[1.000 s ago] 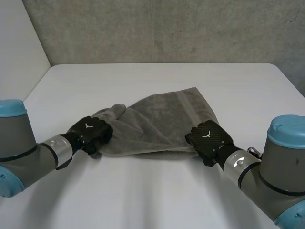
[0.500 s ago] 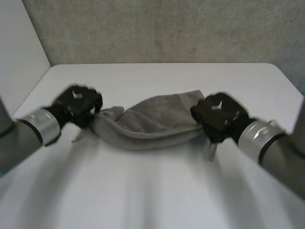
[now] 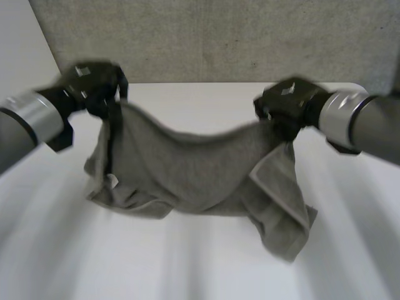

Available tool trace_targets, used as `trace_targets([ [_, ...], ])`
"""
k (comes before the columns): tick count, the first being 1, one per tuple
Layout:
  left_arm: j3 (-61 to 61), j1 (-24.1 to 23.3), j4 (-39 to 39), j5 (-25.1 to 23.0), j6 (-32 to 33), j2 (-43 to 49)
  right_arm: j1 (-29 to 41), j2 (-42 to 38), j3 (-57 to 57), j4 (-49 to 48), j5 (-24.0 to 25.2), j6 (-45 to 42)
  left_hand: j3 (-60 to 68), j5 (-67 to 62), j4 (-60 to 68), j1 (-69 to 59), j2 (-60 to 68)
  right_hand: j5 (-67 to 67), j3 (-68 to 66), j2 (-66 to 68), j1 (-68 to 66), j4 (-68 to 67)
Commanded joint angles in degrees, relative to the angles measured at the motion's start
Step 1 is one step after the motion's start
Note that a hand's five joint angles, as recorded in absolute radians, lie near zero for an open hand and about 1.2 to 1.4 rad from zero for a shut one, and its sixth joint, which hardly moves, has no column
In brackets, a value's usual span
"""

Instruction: Fold the towel.

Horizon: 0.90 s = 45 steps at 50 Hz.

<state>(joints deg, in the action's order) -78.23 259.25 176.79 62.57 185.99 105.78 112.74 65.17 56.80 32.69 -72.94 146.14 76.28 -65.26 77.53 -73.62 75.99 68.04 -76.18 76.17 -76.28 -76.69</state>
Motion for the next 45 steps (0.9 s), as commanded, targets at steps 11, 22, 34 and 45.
trace_targets([
  [11, 37.14, -6.38, 1.88, 10.18, 3.96, 17.71, 4.60, -10.23, -24.20, -31.20, -9.50, -3.06, 3.72, -4.74, 2.47, -6.38, 4.01, 1.96, -3.82, 3.83, -3.72, -3.31],
  [22, 43.87, -5.86, 14.38, 10.29, -4.93, 10.85, 2.93, -2.06, -23.76, -40.51, -8.35, 6.35, 3.72, -4.74, 2.47, -6.38, 4.01, 1.96, -3.82, 3.83, -3.72, -3.31],
  [34, 18.46, -2.43, 14.38, 2.90, -4.23, 11.29, 2.75, -2.50, -1.74, -26.27, -2.55, -3.65, 3.72, -4.74, 2.47, -6.38, 4.01, 1.96, -3.82, 3.83, -3.72, -3.31],
  [45, -8.08, -1.81, 20.97, -4.30, 10.01, 15.33, 1.96, -6.71, 22.71, -31.27, -2.64, -8.77, 3.72, -4.74, 2.47, -6.38, 4.01, 1.96, -3.82, 3.83, -3.72, -3.31],
])
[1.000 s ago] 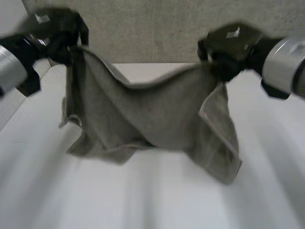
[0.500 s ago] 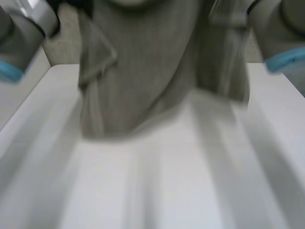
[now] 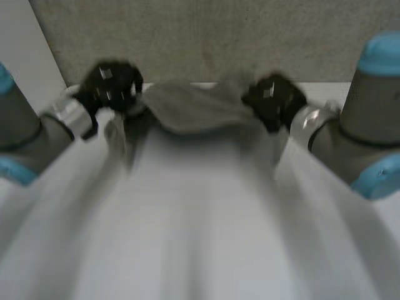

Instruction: Fold the towel.

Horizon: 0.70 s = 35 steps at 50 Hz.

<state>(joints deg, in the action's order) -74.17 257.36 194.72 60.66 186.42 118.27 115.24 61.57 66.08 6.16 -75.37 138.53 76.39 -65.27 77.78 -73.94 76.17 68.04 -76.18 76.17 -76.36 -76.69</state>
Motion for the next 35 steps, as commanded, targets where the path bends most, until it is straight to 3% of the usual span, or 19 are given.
trace_targets([
  [1, -14.23, 0.07, 3.04, -2.38, 12.36, 3.54, -0.54, -3.13, 13.46, -4.75, -0.21, -1.16, 3.61, -4.73, 2.22, -6.06, 3.83, 1.96, -3.82, 3.83, -3.64, -3.31],
  [7, -18.38, 0.07, 3.39, -1.42, 19.76, 6.88, -1.42, -3.22, 21.55, -12.05, -0.30, -0.72, 3.61, -4.73, 2.22, -6.06, 3.83, 1.96, -3.82, 3.83, -3.64, -3.31],
  [13, -17.24, 0.07, 4.00, 1.04, 20.91, 8.91, -2.12, -0.85, 23.48, -13.36, -0.21, 1.82, -2.93, 1.80, -4.31, 0.47, -2.71, 1.96, -3.82, 3.83, -3.64, -3.31],
  [15, -15.75, 0.07, 6.97, 6.46, 20.83, 10.22, -2.39, -0.32, 23.66, -13.45, -0.13, 3.06, -7.11, 5.98, -8.49, 4.65, -6.89, 1.96, -3.82, 3.83, -3.64, -3.31],
  [16, -15.74, 0.07, 6.99, 6.49, 20.83, 10.23, -2.65, 0.21, 23.74, -13.45, -0.13, 4.45, -7.14, 6.01, -8.52, 4.68, -6.92, 1.96, -3.82, 3.83, -3.64, -3.31],
  [18, -15.13, 0.07, 10.31, 12.79, 20.83, 10.93, -2.83, 0.65, 23.74, -13.45, -0.13, 5.87, -12.49, 11.36, -13.87, 10.03, -12.27, 1.96, -3.82, 3.83, -3.64, -3.31],
  [23, -15.39, 0.07, 13.31, 18.52, 20.47, 11.02, -3.00, 1.44, 24.01, -13.45, -0.04, 8.86, -26.45, 25.33, -27.84, 24.00, -26.23, 1.96, -3.82, 3.83, -3.64, -3.31],
  [35, -16.27, -0.02, 13.32, 18.80, 20.56, 10.75, -5.37, 1.44, 24.80, -13.98, -1.53, 11.05, -30.69, 29.56, -32.07, 28.23, -30.47, 1.96, -3.82, 3.83, -3.64, -3.31],
])
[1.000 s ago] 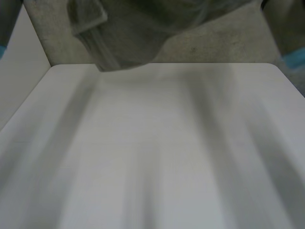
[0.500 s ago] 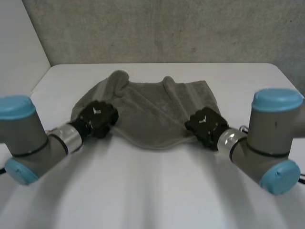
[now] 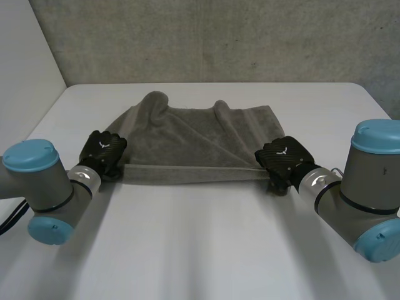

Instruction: Fold the towel.

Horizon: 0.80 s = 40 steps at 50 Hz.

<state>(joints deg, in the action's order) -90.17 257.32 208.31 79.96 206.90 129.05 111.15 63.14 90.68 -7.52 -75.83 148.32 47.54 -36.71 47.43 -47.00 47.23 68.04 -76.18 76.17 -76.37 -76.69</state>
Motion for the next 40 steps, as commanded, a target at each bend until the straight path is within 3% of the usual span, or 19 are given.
trace_targets([
  [1, -0.27, 0.03, -0.36, -0.60, 0.25, 0.06, -1.28, -0.13, 0.20, -0.30, -1.07, 1.27, -1.50, 0.67, -1.39, 0.96, -1.19, 1.96, -3.82, 3.83, -3.63, -3.31],
  [6, -0.09, 0.11, -0.62, -0.60, 0.34, 0.15, -2.78, -0.21, -0.51, -0.12, -2.65, 8.90, 3.85, -4.67, 3.95, -4.39, 4.15, 1.96, -3.82, 3.83, -3.63, -3.31],
  [7, -0.18, 0.20, -0.71, -0.60, 0.34, 0.07, -2.78, -0.21, -0.51, -0.12, -2.66, 8.91, 15.71, -16.54, 15.81, -16.25, 16.02, 1.96, -3.82, 3.83, -3.63, -3.31],
  [8, -0.18, 0.20, -0.71, -0.60, 0.34, 0.07, -2.87, -0.21, -0.51, -0.30, -2.74, 9.78, 15.83, -16.65, 15.93, -16.37, 16.13, 1.96, -3.82, 3.83, -3.63, -3.31],
  [9, -0.44, 0.29, -0.89, -0.68, 0.26, -0.28, -2.87, -0.21, -0.51, -0.30, -2.74, 9.79, 32.30, -33.12, 32.40, -32.84, 32.60, 1.96, -3.82, 3.83, -3.63, -3.31],
  [17, -2.55, 2.57, -2.03, -3.31, 0.08, -4.41, -2.96, -3.63, -1.12, -0.30, -3.36, 10.50, 32.46, -33.29, 32.57, -33.00, 32.77, -31.57, 29.71, -29.71, 29.90, 30.22],
  [19, -2.73, 2.84, -2.03, -4.11, -0.18, -5.03, -2.95, -4.34, -1.30, -0.21, -3.79, 10.58, 32.46, -33.29, 32.57, -33.00, 32.77, -34.29, 32.43, -32.42, 32.61, 32.94],
  [27, -2.64, 7.06, -2.12, -4.46, -2.47, -7.40, -2.95, -6.80, -1.65, -1.26, -6.43, 10.85, 32.46, -33.29, 32.57, -33.00, 32.77, -38.18, 36.32, -36.31, 36.51, 36.83],
  [34, -1.50, 9.69, -2.12, -4.64, -8.70, -9.33, -2.95, -7.33, -1.74, -2.76, -7.58, 10.85, 32.46, -33.29, 32.57, -33.00, 32.77, -39.19, 37.33, -37.33, 37.52, 37.84],
  [40, -1.15, 10.84, -2.29, -4.90, -12.13, -9.78, -3.13, -6.98, -1.65, -3.46, -7.75, 10.94, 32.46, -33.29, 32.57, -33.00, 32.77, -30.16, 28.30, -28.29, 28.49, 28.81],
])
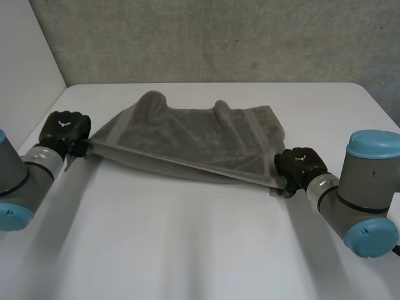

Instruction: Fold the towel.

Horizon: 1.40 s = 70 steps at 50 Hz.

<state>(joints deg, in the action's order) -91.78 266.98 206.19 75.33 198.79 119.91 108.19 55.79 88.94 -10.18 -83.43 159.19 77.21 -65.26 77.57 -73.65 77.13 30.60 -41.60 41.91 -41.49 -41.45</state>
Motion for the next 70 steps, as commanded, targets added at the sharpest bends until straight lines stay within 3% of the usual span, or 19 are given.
trace_targets([
  [1, 0.46, 1.17, -0.17, -0.28, -4.02, -0.64, -0.17, 0.37, 0.18, -0.98, -0.07, 0.15, 2.79, -4.74, 2.43, -6.35, 2.87, 13.33, -12.33, 12.02, -12.43, -12.47],
  [4, 0.29, 1.17, -0.43, -0.36, -4.55, -0.73, -0.43, 0.29, 0.09, -1.33, 0.19, 1.29, 2.79, -4.74, 2.43, -6.35, 2.87, 23.95, -22.95, 22.64, -23.06, -23.10],
  [8, -0.33, 0.91, -0.44, -0.36, -4.55, -0.73, -0.79, 0.20, 0.00, -1.33, 0.55, 3.67, 2.79, -4.74, 2.43, -6.35, 2.87, 26.68, -25.68, 25.37, -25.78, -25.82],
  [10, -0.50, 0.74, -0.44, -0.36, -4.55, -0.73, -0.79, 0.28, -0.08, -1.42, 0.72, 5.59, 2.79, -4.74, 2.43, -6.35, 2.87, 39.35, -38.35, 38.04, -38.46, -38.50],
  [13, -0.68, 0.47, -0.52, -0.36, -4.55, -0.82, -0.79, 0.46, -0.08, -1.42, 0.72, 6.22, 2.79, -4.74, 2.43, -6.35, 2.87, 39.40, -38.40, 38.09, -38.51, -38.55],
  [14, -0.77, 0.21, -0.52, -0.36, -4.55, -0.82, -0.79, 0.63, -0.08, -1.33, 0.90, 6.83, 2.79, -4.74, 2.43, -6.35, 2.87, 37.63, -36.63, 36.32, -36.73, -36.78],
  [15, -0.77, 0.12, -0.52, -0.36, -4.55, -0.91, -0.79, 0.72, -0.08, -1.16, 0.98, 7.35, 2.79, -4.74, 2.43, -6.35, 2.87, 26.45, -25.45, 25.14, -25.56, -25.60],
  [16, -0.77, 0.12, -0.52, -0.36, -4.55, -0.91, -0.79, 0.72, -0.08, -1.15, 0.99, 7.36, 2.79, -4.74, 2.43, -6.35, 2.87, 26.34, -25.34, 25.03, -25.45, -25.49],
  [17, -0.77, 0.03, -0.70, -0.36, -4.55, -0.91, -0.70, 0.81, -0.08, -0.89, 0.99, 7.79, 2.79, -4.74, 2.43, -6.35, 2.87, 9.69, -8.69, 8.38, -8.79, -8.83],
  [18, -0.77, 0.03, -0.79, -0.36, -4.55, -0.91, -0.52, 0.72, 0.00, -0.80, 0.99, 8.41, 2.79, -4.74, 2.43, -6.35, 2.87, 4.86, -3.86, 3.55, -3.96, -4.01],
  [34, -0.86, 0.12, -0.79, -0.36, -4.55, -0.64, 0.01, 0.20, 1.06, -0.72, 1.51, 11.23, 2.79, -4.74, 2.43, -6.35, 2.87, -1.92, 2.92, -3.23, 2.81, 2.77],
  [47, -0.86, -0.06, -0.96, -0.36, -4.64, -0.64, 0.09, -4.11, -1.23, -5.29, 0.90, 12.19, 2.79, -4.74, 2.43, -6.35, 2.87, 13.73, -12.72, 12.41, -12.83, -12.87],
  [51, -0.86, -0.14, -2.01, -0.36, -4.64, -0.82, 0.09, -4.55, -2.89, -5.46, 0.90, 14.99, 2.79, -4.74, 2.43, -6.35, 2.87, 39.31, -38.31, 38.00, -38.42, -38.46],
  [55, -0.68, -0.23, -3.34, -0.45, -4.55, -1.70, -0.79, -1.12, -5.27, -4.32, 1.16, 17.47, 2.79, -4.74, 2.43, -6.35, 2.87, 39.40, -38.40, 38.09, -38.51, -38.55],
  [59, -0.24, -0.67, -4.73, -0.54, -4.64, -7.99, -1.57, 10.70, -6.23, -1.87, 2.30, 16.68, 2.79, -4.74, 2.43, -6.35, 2.87, 39.40, -38.40, 38.09, -38.51, -38.55],
  [61, -0.51, -0.76, -6.49, -1.67, -4.81, -14.84, -2.89, 17.83, -8.42, 2.95, 5.62, 14.40, 2.79, -4.74, 2.43, -6.35, 2.87, 39.40, -38.40, 38.09, -38.51, -38.55],
  [62, -0.51, -0.76, -6.50, -1.68, -4.81, -14.88, -2.89, 17.86, -8.43, 2.98, 5.64, 14.39, 2.79, -4.74, 2.43, -6.35, 2.87, 39.40, -38.40, 38.09, -38.51, -38.55],
  [64, -0.33, -0.85, -8.60, -3.96, -6.21, -22.40, -3.68, 24.07, -12.80, 10.67, 10.45, 11.68, 2.79, -4.74, 2.43, -6.35, 2.87, 39.40, -38.40, 38.09, -38.51, -38.55],
  [70, 1.87, -0.32, -12.04, -8.71, -12.46, -32.99, -6.59, 28.32, -25.92, 27.76, 15.05, 6.39, 2.79, -4.74, 2.43, -6.35, 2.87, 39.40, -38.40, 38.09, -38.51, -38.55],
])
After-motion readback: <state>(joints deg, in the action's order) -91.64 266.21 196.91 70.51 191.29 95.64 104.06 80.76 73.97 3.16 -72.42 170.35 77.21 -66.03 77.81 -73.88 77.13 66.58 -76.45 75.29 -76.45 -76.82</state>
